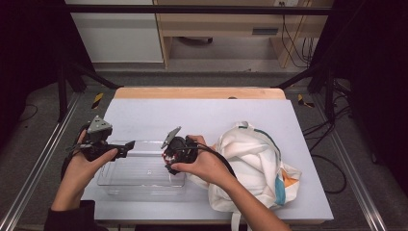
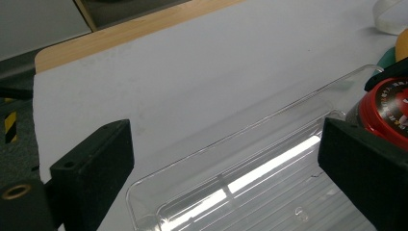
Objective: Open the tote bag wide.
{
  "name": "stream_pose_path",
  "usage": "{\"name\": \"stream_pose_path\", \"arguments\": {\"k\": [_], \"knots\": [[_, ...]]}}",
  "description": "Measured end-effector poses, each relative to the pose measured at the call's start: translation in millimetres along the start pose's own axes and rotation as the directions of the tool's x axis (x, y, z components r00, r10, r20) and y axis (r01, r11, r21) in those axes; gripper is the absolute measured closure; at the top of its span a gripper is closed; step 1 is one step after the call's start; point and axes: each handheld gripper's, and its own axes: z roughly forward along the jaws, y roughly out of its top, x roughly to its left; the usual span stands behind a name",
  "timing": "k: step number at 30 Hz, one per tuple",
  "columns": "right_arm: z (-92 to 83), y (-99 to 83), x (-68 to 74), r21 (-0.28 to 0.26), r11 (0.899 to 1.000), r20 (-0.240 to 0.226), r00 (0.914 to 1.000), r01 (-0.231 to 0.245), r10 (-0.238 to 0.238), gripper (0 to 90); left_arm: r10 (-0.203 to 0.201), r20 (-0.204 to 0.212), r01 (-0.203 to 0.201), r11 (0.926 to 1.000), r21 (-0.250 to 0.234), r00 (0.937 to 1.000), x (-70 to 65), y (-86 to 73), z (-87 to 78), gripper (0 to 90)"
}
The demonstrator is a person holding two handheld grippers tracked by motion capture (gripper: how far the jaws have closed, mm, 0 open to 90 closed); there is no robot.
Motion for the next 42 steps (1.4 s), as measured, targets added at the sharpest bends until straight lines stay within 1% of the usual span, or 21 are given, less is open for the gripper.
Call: {"name": "stream_pose_path", "arguments": {"k": [10, 13, 15, 21, 26, 39, 42], "knots": [[4.5, -3.0, 1.0, 0.018, 1.000, -0.007, 1.0000, -0.001, 0.002, 24.1, 0.004, 0.001, -0.004, 1.0000, 0.004, 1.0000, -0.2, 0.0, 0.2, 5.4], [5.6, -2.8, 1.7, 0.032, 0.999, -0.011, 0.9999, 0.007, -0.007, 24.1, 0.004, 0.001, -0.004, 1.0000, 0.004, 1.0000, -0.3, -0.1, 0.3, 5.3], [6.9, -3.1, 2.0, 0.032, 0.999, -0.009, 0.9999, 0.012, -0.012, 24.1, 0.005, 0.002, -0.005, 1.0000, 0.005, 1.0000, -0.4, 0.0, 0.3, 5.4], [9.6, -3.7, 3.0, 0.051, 0.999, -0.015, 0.9999, 0.007, -0.006, 24.1, 0.007, 0.005, -0.007, 1.0000, 0.006, 1.0000, -1.1, 0.0, 0.6, 5.3], [10.7, -4.1, 2.8, 0.062, 0.998, -0.021, 0.9997, 0.015, -0.013, 24.0, 0.006, 0.005, -0.006, 1.0000, 0.005, 1.0000, -1.1, 0.1, 0.4, 5.3], [11.0, -4.2, 2.3, 0.060, 0.998, -0.020, 0.9997, 0.013, -0.011, 23.7, 0.005, 0.004, -0.005, 1.0000, 0.007, 1.0000, -0.7, -0.1, 0.4, 5.3], [8.7, -3.6, 1.8, 0.055, 0.998, -0.026, 0.9997, -0.002, 0.003, 21.4, 0.005, 0.004, -0.006, 1.0000, 0.006, 1.0000, -0.9, 0.0, 0.1, 5.3]]}}
